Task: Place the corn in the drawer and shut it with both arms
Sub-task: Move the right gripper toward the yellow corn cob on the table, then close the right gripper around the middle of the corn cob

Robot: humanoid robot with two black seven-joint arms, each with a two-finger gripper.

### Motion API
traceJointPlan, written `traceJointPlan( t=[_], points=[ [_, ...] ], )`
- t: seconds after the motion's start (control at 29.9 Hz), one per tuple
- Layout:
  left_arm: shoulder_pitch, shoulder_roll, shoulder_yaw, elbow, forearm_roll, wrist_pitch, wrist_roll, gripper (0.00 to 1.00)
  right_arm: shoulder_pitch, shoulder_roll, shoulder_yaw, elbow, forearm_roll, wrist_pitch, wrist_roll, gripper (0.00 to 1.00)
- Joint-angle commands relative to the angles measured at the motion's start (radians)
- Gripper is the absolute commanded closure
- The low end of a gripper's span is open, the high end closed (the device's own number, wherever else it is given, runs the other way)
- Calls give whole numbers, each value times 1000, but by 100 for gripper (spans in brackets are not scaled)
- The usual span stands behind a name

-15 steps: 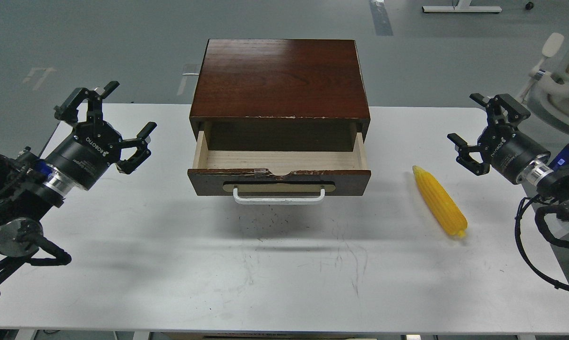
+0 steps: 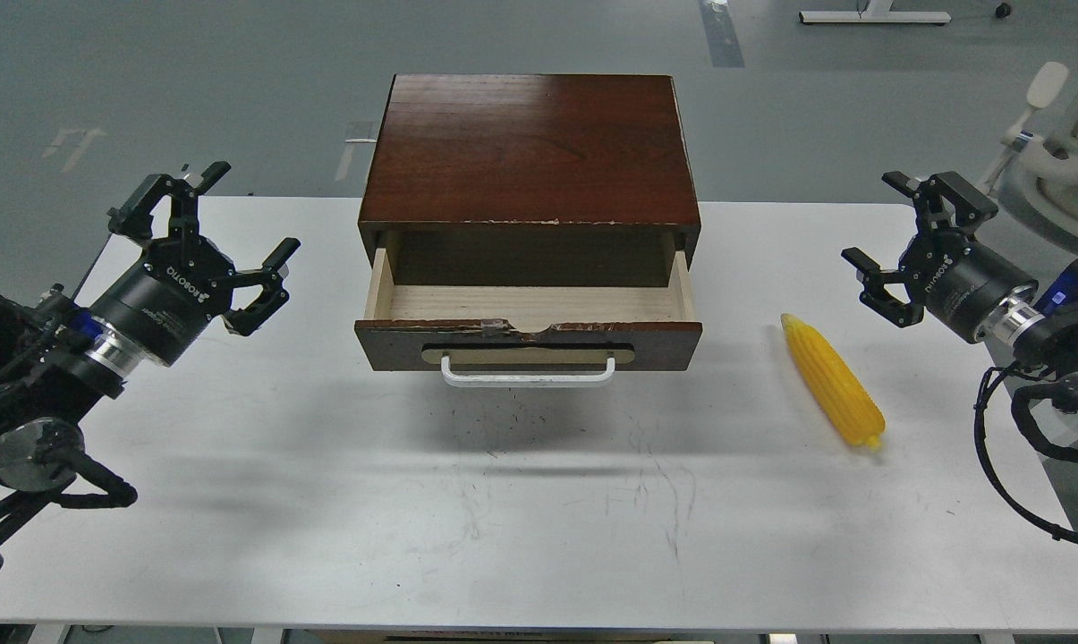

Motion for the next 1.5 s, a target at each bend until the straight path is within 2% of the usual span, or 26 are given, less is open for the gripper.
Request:
traceJointPlan(
  t=[0.0,0.07,0.27,0.4,0.47,0.57,0.8,1.1,1.24,1.34,1.44,1.47],
  points=[
    [-7,9,-1,2,0,-3,0,0,58,-35,-4,4,-116,0,0,0],
    [-10,12,-3,2,-2,-3,0,0,106,-65,2,7,-314,0,0,0],
    [-10,12,-3,0,0,-3,0,0,146,-110,-2,7,-700,0,0,1],
    [-9,12,-1,0,0,-3,0,0,129,-112,-7,31,-890,0,0,1],
    [-9,12,-1,0,0,-3,0,0,115,-115,-31,53,-995,-38,0,1],
    [-9,12,-1,-1,0,-3,0,0,111,-106,-135,73,-1133,-168,0,1],
    [-7,11,-1,-1,0,-3,0,0,112,-76,-262,61,-1164,-262,0,1],
    [-7,2,-1,-1,0,-3,0,0,98,-35,-317,25,-1169,-286,0,3],
    [-7,-3,0,0,0,-2,0,0,95,-13,-357,13,-1172,-335,0,5],
    [-7,-6,-1,0,0,-2,0,0,97,-7,-370,13,-1172,-343,0,12],
    [-7,-8,-1,0,0,-2,0,0,95,-4,-372,14,-1172,-343,0,37],
    [-7,-8,-1,0,0,-2,0,0,95,-4,-372,16,-1172,-343,0,51]
  ],
)
